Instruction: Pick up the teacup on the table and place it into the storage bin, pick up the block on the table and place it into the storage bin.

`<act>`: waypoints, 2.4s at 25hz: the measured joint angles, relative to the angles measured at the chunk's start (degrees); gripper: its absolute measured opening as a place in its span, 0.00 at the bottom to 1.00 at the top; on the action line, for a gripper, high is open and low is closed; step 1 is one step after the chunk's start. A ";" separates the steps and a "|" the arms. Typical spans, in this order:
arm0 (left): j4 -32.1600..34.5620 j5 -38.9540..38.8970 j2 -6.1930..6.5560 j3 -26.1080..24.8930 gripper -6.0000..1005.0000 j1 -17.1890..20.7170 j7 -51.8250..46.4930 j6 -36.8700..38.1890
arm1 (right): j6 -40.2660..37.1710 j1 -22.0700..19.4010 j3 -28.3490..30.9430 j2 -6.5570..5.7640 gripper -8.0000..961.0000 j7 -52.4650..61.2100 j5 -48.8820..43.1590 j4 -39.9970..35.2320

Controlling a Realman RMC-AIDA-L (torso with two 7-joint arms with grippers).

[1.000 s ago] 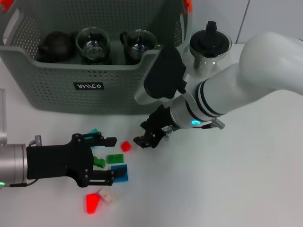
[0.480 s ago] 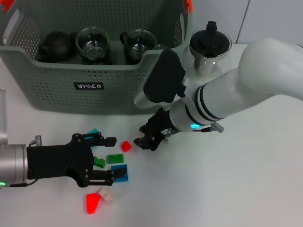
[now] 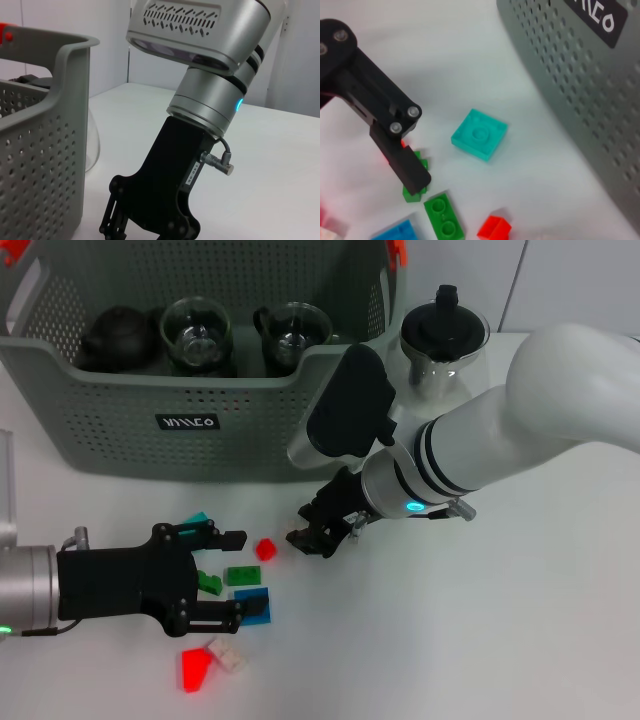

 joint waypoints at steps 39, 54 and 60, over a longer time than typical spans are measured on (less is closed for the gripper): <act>1.31 0.39 0.63 -5.28 0.81 2.57 -0.09 3.53 | -46.83 -21.54 32.84 -2.51 0.22 -3.69 -10.84 -36.68; 1.17 0.10 0.70 -5.32 0.81 1.90 -0.13 3.07 | -63.38 -5.59 67.81 -5.54 0.22 7.82 3.67 -46.15; 1.16 0.05 0.71 -5.31 0.81 1.70 -0.04 3.28 | -47.58 4.09 64.54 -6.03 0.22 4.83 -11.84 -33.89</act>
